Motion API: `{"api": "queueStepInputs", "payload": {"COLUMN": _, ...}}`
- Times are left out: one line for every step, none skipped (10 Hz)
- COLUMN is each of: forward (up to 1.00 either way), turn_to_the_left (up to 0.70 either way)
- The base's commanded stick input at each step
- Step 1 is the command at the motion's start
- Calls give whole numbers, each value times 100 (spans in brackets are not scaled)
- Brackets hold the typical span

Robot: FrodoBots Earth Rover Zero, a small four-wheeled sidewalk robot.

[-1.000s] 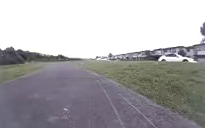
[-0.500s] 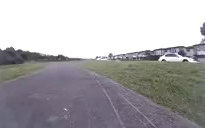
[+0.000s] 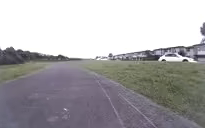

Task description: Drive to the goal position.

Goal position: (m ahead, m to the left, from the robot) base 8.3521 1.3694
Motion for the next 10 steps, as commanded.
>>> {"api": "queueStepInputs", "payload": {"forward": 7, "turn_to_the_left": 0}}
{"api": "queueStepInputs", "payload": {"forward": 7, "turn_to_the_left": 0}}
{"api": "queueStepInputs", "payload": {"forward": 7, "turn_to_the_left": 0}}
{"api": "queueStepInputs", "payload": {"forward": 7, "turn_to_the_left": 0}}
{"api": "queueStepInputs", "payload": {"forward": 6, "turn_to_the_left": 0}}
{"api": "queueStepInputs", "payload": {"forward": 6, "turn_to_the_left": 0}}
{"api": "queueStepInputs", "payload": {"forward": 6, "turn_to_the_left": 0}}
{"api": "queueStepInputs", "payload": {"forward": 7, "turn_to_the_left": 0}}
{"api": "queueStepInputs", "payload": {"forward": 7, "turn_to_the_left": 0}}
{"api": "queueStepInputs", "payload": {"forward": 7, "turn_to_the_left": 0}}
